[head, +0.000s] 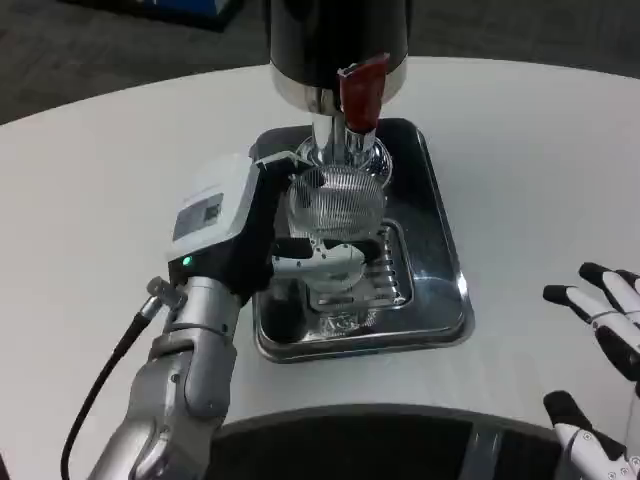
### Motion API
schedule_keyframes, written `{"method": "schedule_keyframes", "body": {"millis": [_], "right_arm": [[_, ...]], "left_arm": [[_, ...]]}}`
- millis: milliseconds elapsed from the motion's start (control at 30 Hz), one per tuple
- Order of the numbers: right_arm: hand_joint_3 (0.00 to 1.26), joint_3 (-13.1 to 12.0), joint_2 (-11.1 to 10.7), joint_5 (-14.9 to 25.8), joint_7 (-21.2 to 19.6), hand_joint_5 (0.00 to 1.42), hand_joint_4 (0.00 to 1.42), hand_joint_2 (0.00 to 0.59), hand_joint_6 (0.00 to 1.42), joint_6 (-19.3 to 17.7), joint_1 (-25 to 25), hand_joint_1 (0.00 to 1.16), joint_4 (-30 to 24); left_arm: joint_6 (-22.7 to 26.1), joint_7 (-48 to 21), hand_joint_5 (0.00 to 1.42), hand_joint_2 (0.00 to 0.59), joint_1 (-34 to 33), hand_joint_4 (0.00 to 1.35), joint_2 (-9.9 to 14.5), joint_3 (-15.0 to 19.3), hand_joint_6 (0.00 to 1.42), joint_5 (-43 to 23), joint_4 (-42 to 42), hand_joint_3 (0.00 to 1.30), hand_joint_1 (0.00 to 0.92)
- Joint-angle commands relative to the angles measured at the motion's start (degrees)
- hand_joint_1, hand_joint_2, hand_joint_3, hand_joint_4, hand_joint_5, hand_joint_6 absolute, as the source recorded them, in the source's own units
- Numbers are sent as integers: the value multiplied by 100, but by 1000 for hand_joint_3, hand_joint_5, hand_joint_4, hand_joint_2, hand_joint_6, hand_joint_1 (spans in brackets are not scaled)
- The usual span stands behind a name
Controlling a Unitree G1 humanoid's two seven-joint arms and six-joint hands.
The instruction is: Grasp the cup under the faucet to collect the drink, then remove the cup.
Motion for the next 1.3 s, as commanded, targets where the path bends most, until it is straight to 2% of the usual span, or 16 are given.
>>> {"method": "schedule_keyframes", "body": {"millis": [33, 167, 300, 367, 467, 967, 1300], "right_arm": [[132, -9, -4, 72, -58, 0, 0, 478, 14, -74, -12, 330, 63], [137, 65, 12, 43, -51, 0, 0, 478, 15, -63, -81, 330, 85], [141, 116, 16, 23, -39, 0, 0, 478, 15, -36, -140, 330, 112], [142, 136, 13, 16, -38, 0, 0, 478, 15, -23, -167, 330, 133], [148, 151, 10, 12, -33, 0, 0, 478, 15, -11, -203, 330, 157], [169, 166, -18, 37, -11, 0, 1, 478, 17, 13, -327, 330, 265], [174, 180, -40, 36, 12, 0, 1, 472, 18, 41, -424, 338, 307]], "left_arm": [[134, 8, 978, 1, 51, 693, 96, -76, 1373, 118, -2, 670, 527], [210, -83, 906, 29, 41, 596, 160, -85, 1333, 142, -40, 619, 434], [243, -47, 783, 63, 57, 483, 193, -89, 1267, 180, -110, 526, 288], [269, 7, 706, 63, 73, 411, 199, -90, 1186, 216, -162, 446, 246], [312, 27, 637, 65, 76, 346, 190, -78, 1147, 224, -208, 377, 218], [83, -219, 627, 76, -23, 315, 221, -78, 1127, -47, -114, 308, 194], [-245, -374, 694, 83, -1, 384, 284, -105, 1155, -221, -100, 317, 199]]}}
